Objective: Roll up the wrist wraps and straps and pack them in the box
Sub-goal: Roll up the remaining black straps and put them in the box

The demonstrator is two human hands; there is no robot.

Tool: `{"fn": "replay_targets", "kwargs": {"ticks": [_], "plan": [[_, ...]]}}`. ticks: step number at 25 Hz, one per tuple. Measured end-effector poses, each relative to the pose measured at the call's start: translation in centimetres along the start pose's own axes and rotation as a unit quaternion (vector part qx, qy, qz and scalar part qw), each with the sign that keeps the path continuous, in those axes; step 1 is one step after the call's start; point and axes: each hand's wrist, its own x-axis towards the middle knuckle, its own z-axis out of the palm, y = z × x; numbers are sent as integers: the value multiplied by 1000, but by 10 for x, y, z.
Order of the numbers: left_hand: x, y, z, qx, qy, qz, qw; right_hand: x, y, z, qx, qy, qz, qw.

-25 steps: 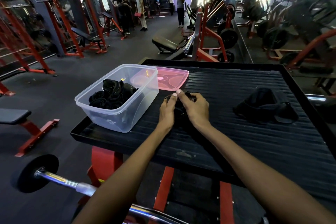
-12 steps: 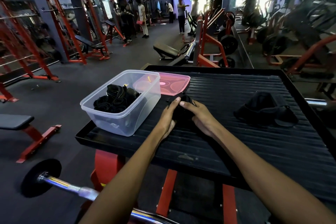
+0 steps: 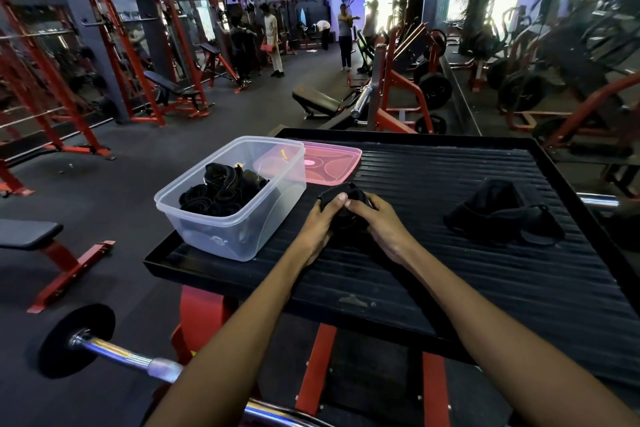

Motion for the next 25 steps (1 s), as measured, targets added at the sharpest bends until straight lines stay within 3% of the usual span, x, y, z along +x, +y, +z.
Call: {"fn": "replay_targets", "kwargs": {"ticks": [6, 13, 16, 19, 22, 25], "plan": [[-1, -5, 6, 35, 57, -7, 998, -1, -2, 8, 7, 14, 0, 1000], [0, -1, 1, -19, 84, -7, 996, -3, -6, 10, 60, 42, -1, 997], [-3, 1, 0, 8, 92, -18, 996, -2, -5, 9, 35, 67, 22, 997], [-4, 3, -2, 86, 105, -29, 990, -5, -2, 12, 23, 25, 36, 999], [-6, 4, -9, 146, 131, -43, 980, -4, 2, 10, -110, -56, -18, 992], [-17, 10, -14, 230, 152, -79, 958, -3, 9, 6, -257, -115, -55, 958]]}}
